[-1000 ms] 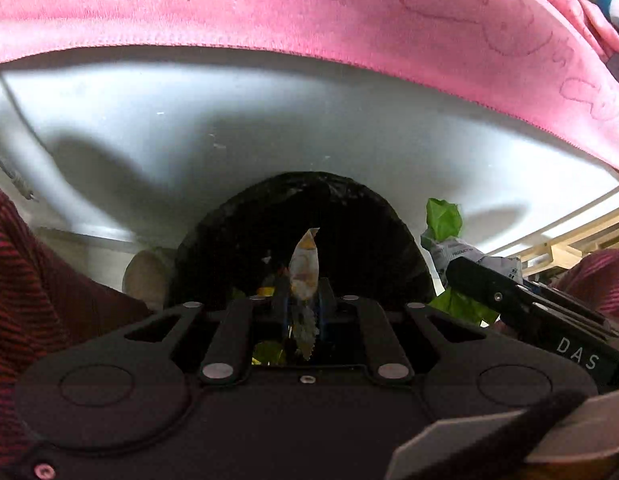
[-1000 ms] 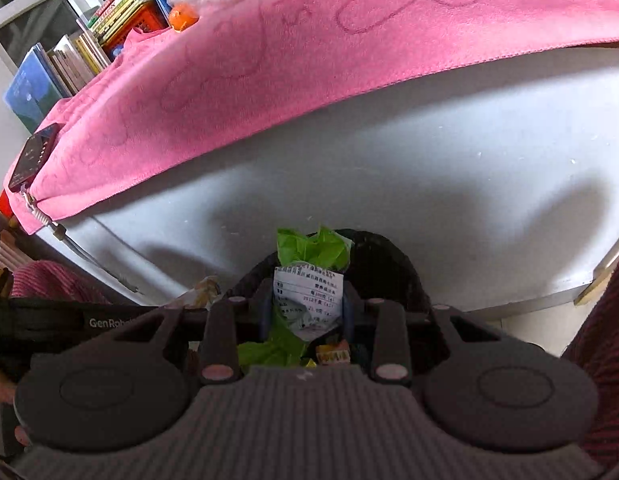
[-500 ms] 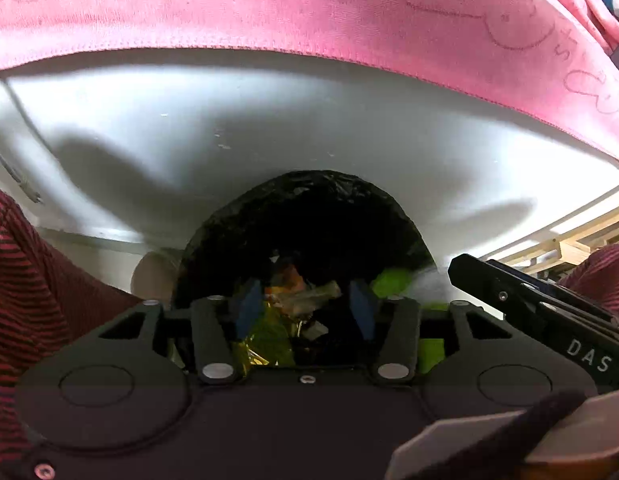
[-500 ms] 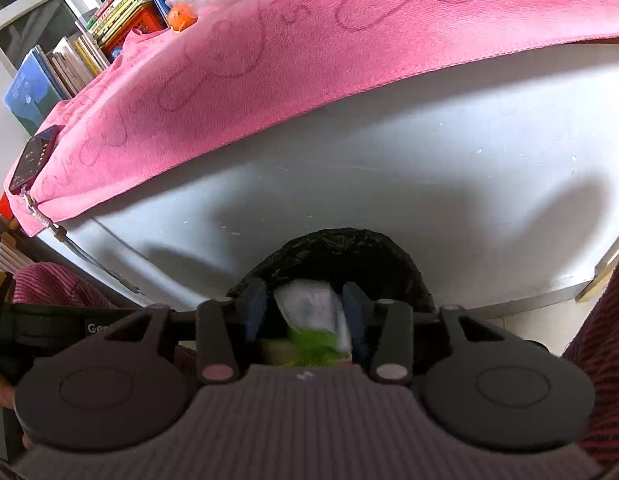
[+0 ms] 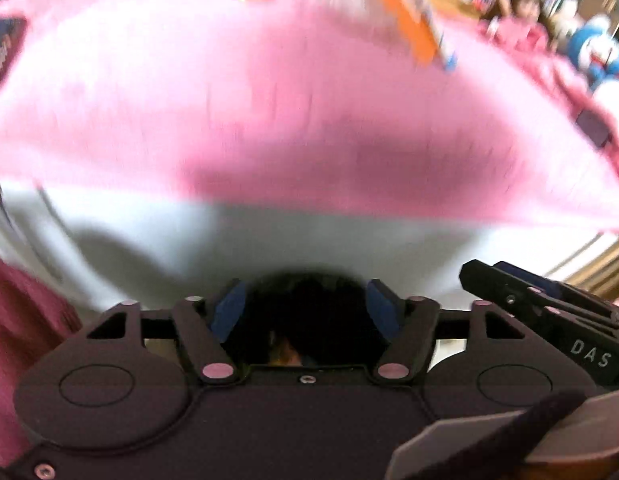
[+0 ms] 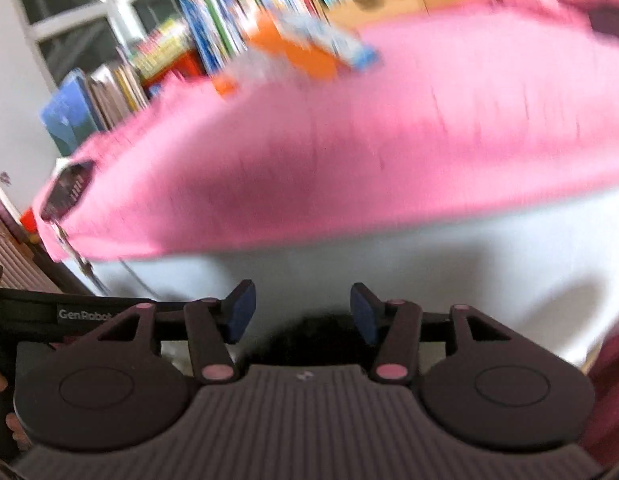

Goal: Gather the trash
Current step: 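Grasp the clear plastic bag with the left gripper while the right gripper grasps the white sanitary bag, then lower both bags into the black bin and open both grippers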

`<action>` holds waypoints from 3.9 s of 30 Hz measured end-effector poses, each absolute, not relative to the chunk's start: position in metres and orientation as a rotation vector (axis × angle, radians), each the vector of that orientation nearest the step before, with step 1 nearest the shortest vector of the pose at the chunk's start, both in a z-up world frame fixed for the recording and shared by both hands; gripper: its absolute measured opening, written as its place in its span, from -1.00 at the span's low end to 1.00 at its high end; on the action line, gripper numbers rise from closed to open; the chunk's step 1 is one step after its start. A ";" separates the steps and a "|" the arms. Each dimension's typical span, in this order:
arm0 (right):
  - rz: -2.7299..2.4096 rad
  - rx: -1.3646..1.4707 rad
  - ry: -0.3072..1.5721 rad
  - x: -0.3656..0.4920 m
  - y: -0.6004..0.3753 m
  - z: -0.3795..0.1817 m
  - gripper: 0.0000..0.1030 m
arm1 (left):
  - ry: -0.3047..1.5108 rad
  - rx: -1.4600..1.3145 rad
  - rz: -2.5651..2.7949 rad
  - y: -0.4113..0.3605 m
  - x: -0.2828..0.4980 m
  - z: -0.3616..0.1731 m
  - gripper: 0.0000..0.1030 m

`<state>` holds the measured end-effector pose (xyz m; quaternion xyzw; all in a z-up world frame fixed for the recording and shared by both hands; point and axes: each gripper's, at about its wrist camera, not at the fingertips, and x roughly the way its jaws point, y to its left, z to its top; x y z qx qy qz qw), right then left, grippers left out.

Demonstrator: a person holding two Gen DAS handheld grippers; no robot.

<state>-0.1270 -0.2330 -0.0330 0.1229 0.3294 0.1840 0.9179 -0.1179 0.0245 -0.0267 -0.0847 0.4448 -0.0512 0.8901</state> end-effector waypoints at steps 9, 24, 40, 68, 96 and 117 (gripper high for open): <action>0.332 0.092 0.415 -0.079 -0.237 0.024 0.45 | 0.715 -0.233 -0.124 0.037 -0.082 0.030 0.43; 0.436 -0.018 0.457 0.070 -0.247 0.040 0.73 | 0.689 -0.612 -0.108 0.065 0.086 0.009 0.46; 0.440 0.025 0.588 0.115 -0.225 0.007 0.17 | 0.701 -0.711 -0.151 0.055 0.145 -0.007 -0.58; 0.343 -0.021 0.516 0.018 -0.242 0.013 0.46 | 0.495 -0.404 -0.092 0.059 -0.032 0.034 0.41; 0.290 0.009 0.484 -0.022 -0.247 0.005 -0.29 | 0.500 -0.294 -0.005 0.038 -0.015 0.018 0.20; 0.410 0.178 0.476 -0.108 -0.232 0.010 -0.31 | 0.563 -0.203 -0.143 0.028 -0.143 0.033 0.21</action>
